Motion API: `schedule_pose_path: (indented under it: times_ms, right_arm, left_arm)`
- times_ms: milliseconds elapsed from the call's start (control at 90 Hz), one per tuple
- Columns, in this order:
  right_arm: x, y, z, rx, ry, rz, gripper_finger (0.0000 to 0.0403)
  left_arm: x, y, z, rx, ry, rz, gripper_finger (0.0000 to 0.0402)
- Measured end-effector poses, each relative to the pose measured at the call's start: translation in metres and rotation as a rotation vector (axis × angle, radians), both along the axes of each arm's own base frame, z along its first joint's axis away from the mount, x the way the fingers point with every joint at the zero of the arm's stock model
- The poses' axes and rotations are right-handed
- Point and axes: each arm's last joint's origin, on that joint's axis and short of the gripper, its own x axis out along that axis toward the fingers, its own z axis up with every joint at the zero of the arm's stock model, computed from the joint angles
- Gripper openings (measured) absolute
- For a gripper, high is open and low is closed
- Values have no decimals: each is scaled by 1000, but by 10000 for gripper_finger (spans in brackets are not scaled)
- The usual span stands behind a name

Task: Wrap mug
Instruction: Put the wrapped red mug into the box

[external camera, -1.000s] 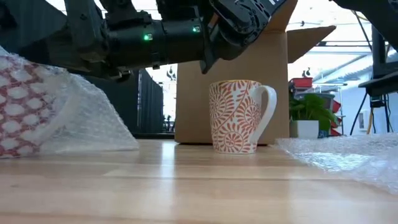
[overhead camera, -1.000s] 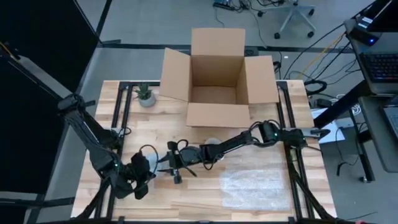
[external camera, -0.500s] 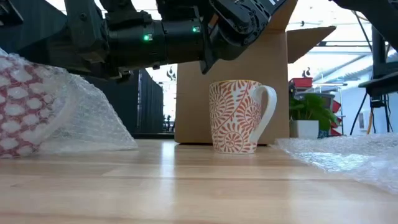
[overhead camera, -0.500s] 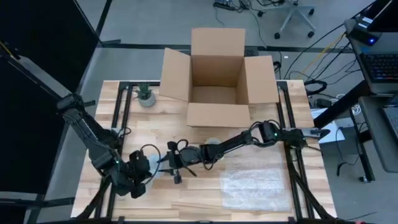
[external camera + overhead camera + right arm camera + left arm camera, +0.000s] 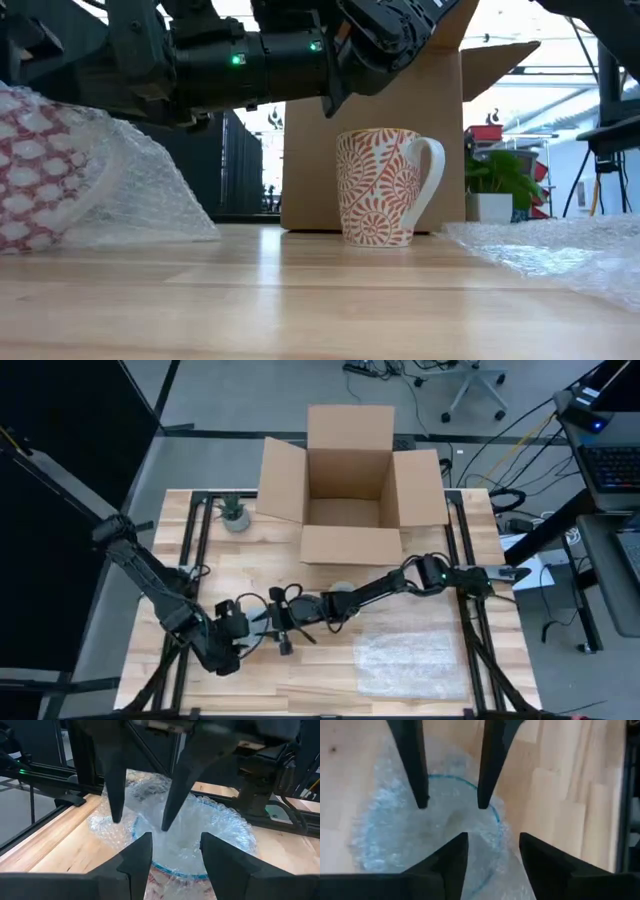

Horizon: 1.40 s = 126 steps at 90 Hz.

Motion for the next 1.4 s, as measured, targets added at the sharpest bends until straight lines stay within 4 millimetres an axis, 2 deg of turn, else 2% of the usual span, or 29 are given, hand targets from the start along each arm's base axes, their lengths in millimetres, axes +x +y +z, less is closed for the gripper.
schedule_pose_path:
  times_ms: [167, 378, 489, 622, 689, 800, 911, 1033, 1211, 1278, 1400]
  right_arm:
    - [0, -1, 1, 0, -8, -10, 157]
    - [0, 0, 2, 1, -16, -9, 157]
    - [-1, 2, 6, 1, -11, -4, 157]
    - [-6, 12, 19, 2, -19, 13, 157]
    - [-10, 20, 31, -8, -19, 5, 157]
    - [-18, 29, 46, -23, 25, 10, 157]
    - [-33, 44, 77, -7, 60, 40, 157]
    - [-58, 60, 102, 12, 197, 73, 157]
    - [-100, 78, 133, 9, 378, 98, 157]
    - [-116, 85, 133, 15, 463, 101, 157]
    - [-143, 100, 115, -11, 571, 32, 157]
  left_arm:
    - [7, 3, -26, 88, 69, 25, 173]
    - [23, 3, -47, 163, 93, 17, 163]
    - [27, 2, -58, 171, 129, 13, 124]
    - [27, -1, -61, 165, 136, 17, 32]
    - [24, -3, -58, 166, 129, 9, 27]
    - [19, -6, -43, 147, 96, -14, 23]
    - [13, -9, -18, 112, 42, -31, 22]
    - [4, -8, 7, 121, -9, -48, 20]
    - [-4, -5, 61, 112, -171, -67, 20]
    - [-5, -4, 82, 104, -241, -88, 20]
    - [-10, 3, 123, 123, -382, -130, 20]
